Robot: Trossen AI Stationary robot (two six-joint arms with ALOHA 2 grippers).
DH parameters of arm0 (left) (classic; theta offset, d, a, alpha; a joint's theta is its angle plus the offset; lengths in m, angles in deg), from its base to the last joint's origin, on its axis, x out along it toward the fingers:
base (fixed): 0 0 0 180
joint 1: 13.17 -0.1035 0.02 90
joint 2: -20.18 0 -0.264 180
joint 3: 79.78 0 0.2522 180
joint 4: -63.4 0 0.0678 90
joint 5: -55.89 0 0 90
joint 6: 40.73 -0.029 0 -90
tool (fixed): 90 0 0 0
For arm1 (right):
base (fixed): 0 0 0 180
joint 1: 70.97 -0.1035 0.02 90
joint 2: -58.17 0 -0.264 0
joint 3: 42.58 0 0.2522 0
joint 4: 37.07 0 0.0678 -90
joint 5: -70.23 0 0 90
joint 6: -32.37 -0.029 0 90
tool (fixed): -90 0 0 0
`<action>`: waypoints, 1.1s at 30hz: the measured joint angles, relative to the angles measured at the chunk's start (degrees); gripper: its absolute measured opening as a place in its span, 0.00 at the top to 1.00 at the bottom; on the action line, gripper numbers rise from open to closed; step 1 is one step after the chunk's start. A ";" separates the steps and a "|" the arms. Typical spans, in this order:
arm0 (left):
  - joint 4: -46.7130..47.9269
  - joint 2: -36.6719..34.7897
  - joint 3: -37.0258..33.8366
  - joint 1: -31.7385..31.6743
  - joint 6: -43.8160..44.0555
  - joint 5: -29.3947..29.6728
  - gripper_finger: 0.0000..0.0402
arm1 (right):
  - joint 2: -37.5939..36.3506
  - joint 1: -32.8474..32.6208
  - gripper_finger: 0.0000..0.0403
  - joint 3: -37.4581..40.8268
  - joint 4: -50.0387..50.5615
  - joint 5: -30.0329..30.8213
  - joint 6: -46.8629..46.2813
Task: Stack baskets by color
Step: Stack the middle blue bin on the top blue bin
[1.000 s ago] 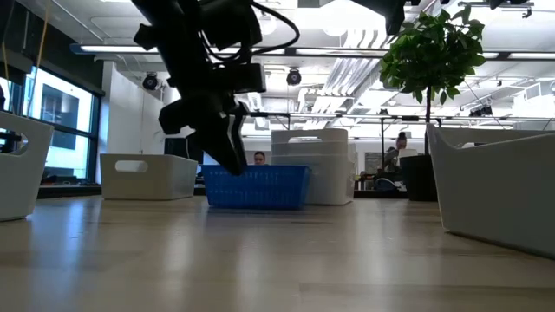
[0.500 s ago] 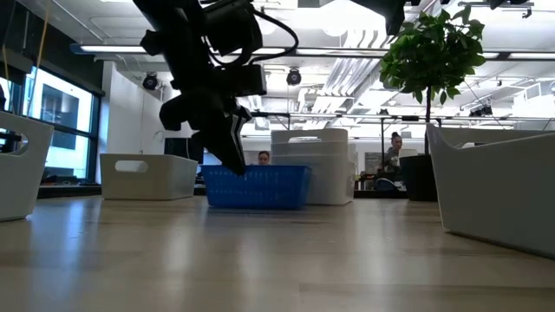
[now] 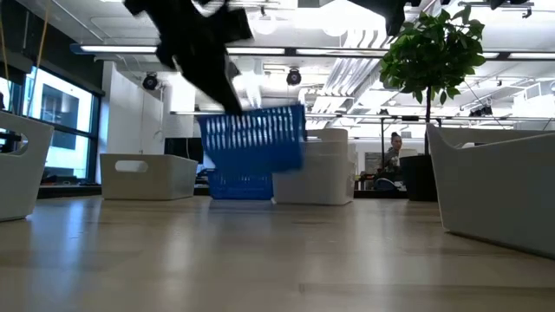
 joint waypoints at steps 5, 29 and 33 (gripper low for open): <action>5.67 -12.38 0.00 1.63 4.10 1.43 1.00 | 0.00 -0.01 0.48 0.00 0.25 0.00 0.02; -8.65 -23.85 12.58 -8.26 -6.59 7.36 1.00 | -0.02 0.16 0.48 0.00 -16.47 3.02 2.43; -8.32 -24.42 10.29 -6.52 -1.54 3.54 1.00 | -0.02 0.16 0.48 -0.02 -20.55 3.04 5.08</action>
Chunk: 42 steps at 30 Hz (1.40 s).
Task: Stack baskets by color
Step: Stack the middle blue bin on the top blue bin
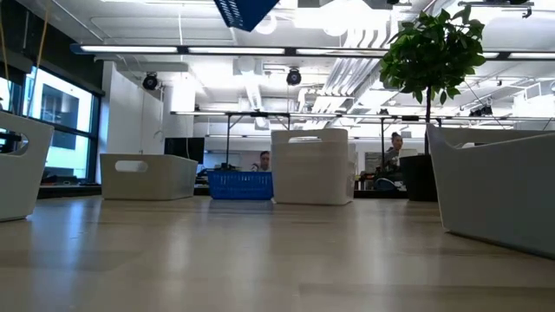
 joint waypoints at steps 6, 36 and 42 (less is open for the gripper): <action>-5.76 -1.14 -6.22 7.65 4.80 3.93 1.00 | 0.01 0.00 0.48 0.00 1.30 -0.19 0.54; -26.69 -1.74 -16.67 14.32 6.40 9.64 1.00 | 0.02 -0.04 0.48 0.00 1.54 -2.69 -0.53; -26.67 -1.76 -16.67 14.30 4.37 10.45 1.00 | 0.02 -0.04 0.48 0.00 1.56 -2.69 -0.53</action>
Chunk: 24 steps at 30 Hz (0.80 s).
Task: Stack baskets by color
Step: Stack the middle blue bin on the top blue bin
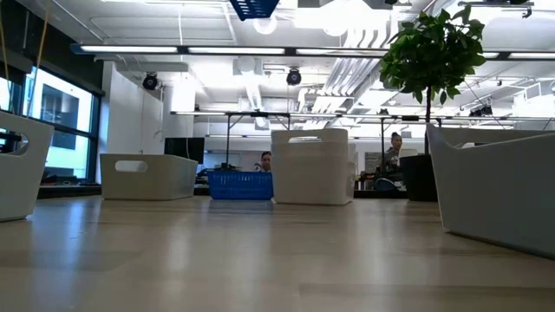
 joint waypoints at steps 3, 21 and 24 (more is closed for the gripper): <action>1.83 0.00 0.95 -0.84 -2.71 1.63 1.00 | 0.00 0.00 0.48 0.00 0.00 0.00 0.00; 38.11 17.33 18.18 -26.96 -28.63 -3.13 1.00 | 0.00 -0.02 0.48 0.00 3.87 0.02 -2.16; 38.15 21.00 18.23 -28.84 -30.05 -2.98 1.00 | 0.00 -0.02 0.48 0.00 3.87 0.02 -2.25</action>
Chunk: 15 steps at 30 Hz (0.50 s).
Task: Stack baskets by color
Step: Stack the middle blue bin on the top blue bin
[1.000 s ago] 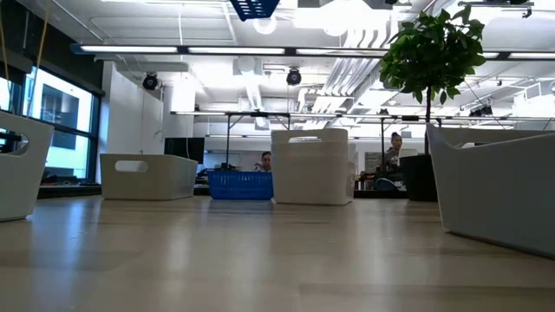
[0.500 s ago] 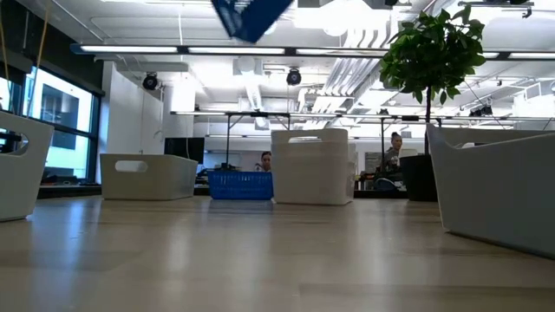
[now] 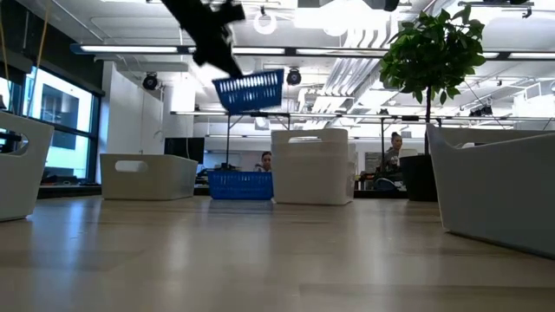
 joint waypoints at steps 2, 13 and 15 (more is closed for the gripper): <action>0.10 2.44 0.00 -0.72 0.32 0.00 1.00 | 0.00 0.00 0.48 0.00 0.00 0.02 -0.95; -0.65 13.59 0.00 -3.24 1.49 0.61 1.00 | 0.00 0.00 0.48 0.00 1.45 0.02 -2.74; -1.18 14.84 0.00 -3.83 1.51 0.94 1.00 | 0.00 0.00 0.48 0.00 1.57 0.02 -2.74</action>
